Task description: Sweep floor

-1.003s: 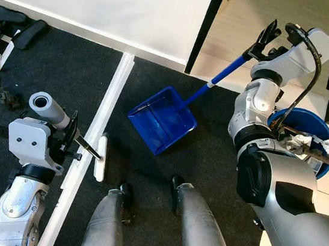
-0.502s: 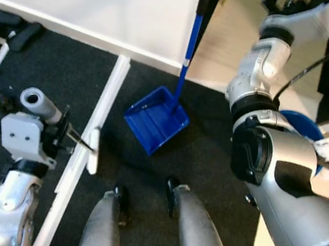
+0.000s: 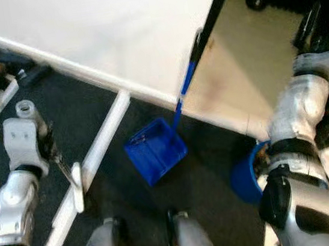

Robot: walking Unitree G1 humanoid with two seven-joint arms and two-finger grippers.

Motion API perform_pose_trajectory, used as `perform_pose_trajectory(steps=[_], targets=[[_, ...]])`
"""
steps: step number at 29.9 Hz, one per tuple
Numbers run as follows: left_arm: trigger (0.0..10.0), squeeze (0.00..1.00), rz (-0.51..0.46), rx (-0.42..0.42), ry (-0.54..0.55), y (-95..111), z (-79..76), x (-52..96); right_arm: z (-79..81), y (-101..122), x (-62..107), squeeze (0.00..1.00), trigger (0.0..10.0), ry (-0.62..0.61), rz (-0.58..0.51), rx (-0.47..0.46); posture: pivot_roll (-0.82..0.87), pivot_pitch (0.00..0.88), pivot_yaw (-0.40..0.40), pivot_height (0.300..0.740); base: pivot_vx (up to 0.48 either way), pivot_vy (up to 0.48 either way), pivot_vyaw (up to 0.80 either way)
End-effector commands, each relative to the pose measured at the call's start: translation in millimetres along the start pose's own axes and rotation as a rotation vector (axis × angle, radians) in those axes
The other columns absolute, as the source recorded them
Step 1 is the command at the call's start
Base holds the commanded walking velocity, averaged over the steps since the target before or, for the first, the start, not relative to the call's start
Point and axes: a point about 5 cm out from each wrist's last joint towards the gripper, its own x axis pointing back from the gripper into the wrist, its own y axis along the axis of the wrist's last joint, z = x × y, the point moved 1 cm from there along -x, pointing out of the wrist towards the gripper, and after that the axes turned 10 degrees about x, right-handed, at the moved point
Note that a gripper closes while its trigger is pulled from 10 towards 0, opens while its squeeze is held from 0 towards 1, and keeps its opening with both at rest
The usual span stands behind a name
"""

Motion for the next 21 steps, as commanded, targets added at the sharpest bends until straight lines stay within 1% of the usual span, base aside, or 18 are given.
perform_pose_trajectory(steps=[1,3,5,6,7,9,10,11,12,13,14,15,16,17,18,19,20,21], targets=[[10.0,0.0,0.058,-0.042,-0.022,-14.1,-6.4,0.5,22.3,-18.5,8.9,0.0,10.0,0.166,0.103,-0.012,0.07,0.012,-0.046,0.74,0.0,0.0,0.0],[10.0,0.0,0.073,-0.065,-0.04,-17.0,-10.4,-3.7,27.0,-31.1,23.9,0.0,10.0,0.195,0.161,0.026,0.08,0.0,-0.046,0.74,0.0,0.0,0.0],[10.0,0.0,0.075,-0.074,-0.041,-17.4,-10.9,-4.9,26.4,-34.9,27.5,0.0,10.0,0.188,0.183,0.03,0.08,0.0,-0.046,0.74,0.0,0.0,0.0],[10.0,0.0,0.129,-0.085,-0.046,-24.8,-12.5,-7.4,14.3,-52.2,36.8,0.0,10.0,0.085,0.287,0.107,0.07,0.0,-0.044,0.74,0.0,0.0,0.0],[10.0,0.0,0.129,-0.085,-0.046,-24.8,-12.5,-7.4,14.3,-52.2,36.8,0.0,10.0,0.085,0.287,0.107,0.07,0.0,-0.044,0.74,0.0,0.0,0.0],[10.0,0.0,0.204,-0.144,-0.075,-39.3,-15.7,-8.0,-6.0,-80.0,60.7,0.0,10.0,-0.039,0.443,0.234,0.08,0.0,-0.032,0.74,0.0,0.0,0.0],[10.0,0.0,0.204,-0.144,-0.075,-39.3,-15.7,-8.0,-6.0,-80.0,60.7,0.0,10.0,-0.039,0.443,0.234,0.08,0.0,-0.032,0.74,0.0,0.0,0.0],[10.0,0.0,0.225,-0.154,-0.095,-46.6,-17.5,-7.0,-15.4,-89.4,75.1,0.0,10.0,-0.077,0.499,0.287,0.07,0.0,-0.027,0.74,0.0,0.0,0.0],[10.0,0.0,0.23,-0.174,-0.104,-53.2,-17.8,-4.2,-25.0,-98.9,90.9,0.0,10.0,-0.128,0.55,0.272,0.07,0.0,-0.022,0.74,0.0,0.0,0.0],[10.0,0.0,0.23,-0.174,-0.104,-53.2,-17.8,-4.2,-25.0,-98.9,90.9,0.0,10.0,-0.128,0.55,0.272,0.07,0.0,-0.022,0.74,0.0,0.0,0.0],[10.0,0.0,0.233,-0.184,-0.108,-57.4,-17.8,-2.2,-31.1,-104.5,101.6,0.0,10.0,-0.165,0.583,0.257,0.07,0.0,-0.022,0.74,0.0,0.0,0.0],[10.0,0.0,0.249,-0.185,-0.097,-63.9,-16.5,0.3,-37.0,-114.1,116.2,0.0,10.0,-0.205,0.661,0.238,0.07,0.0,-0.022,0.74,0.0,0.0,0.0],[10.0,0.0,0.249,-0.185,-0.097,-63.9,-16.5,0.3,-37.0,-114.1,116.2,0.0,10.0,-0.205,0.661,0.238,0.07,0.0,-0.022,0.74,0.0,0.0,0.0],[10.0,0.0,0.276,-0.167,-0.08,-71.9,-15.3,3.7,-38.8,-125.7,132.8,0.0,10.0,-0.21,0.726,0.204,0.08,0.0,-0.026,0.74,0.0,0.0,0.0],[10.0,0.0,0.313,-0.104,-0.035,-81.1,-13.1,7.3,-36.5,-141.2,152.3,0.0,10.0,-0.201,0.818,0.205,0.08,0.0,-0.027,0.74,0.0,0.0,0.0],[10.0,0.0,0.338,-0.059,-0.004,-87.5,-11.6,10.3,-34.3,-151.0,166.3,0.0,10.0,-0.192,0.88,0.209,0.08,0.0,-0.026,0.74,0.0,0.0,0.0],[10.0,0.0,0.364,-0.014,0.023,-95.5,-11.4,14.7,-25.5,-162.6,180.4,0.0,10.0,-0.166,0.932,0.236,0.08,0.0,-0.026,0.74,0.0,0.0,0.0],[10.0,0.0,0.379,0.009,0.038,-100.5,-11.3,17.8,-19.2,-169.1,188.7,0.0,10.0,-0.148,0.962,0.258,0.07,0.0,-0.027,0.74,0.0,0.0,0.0]])
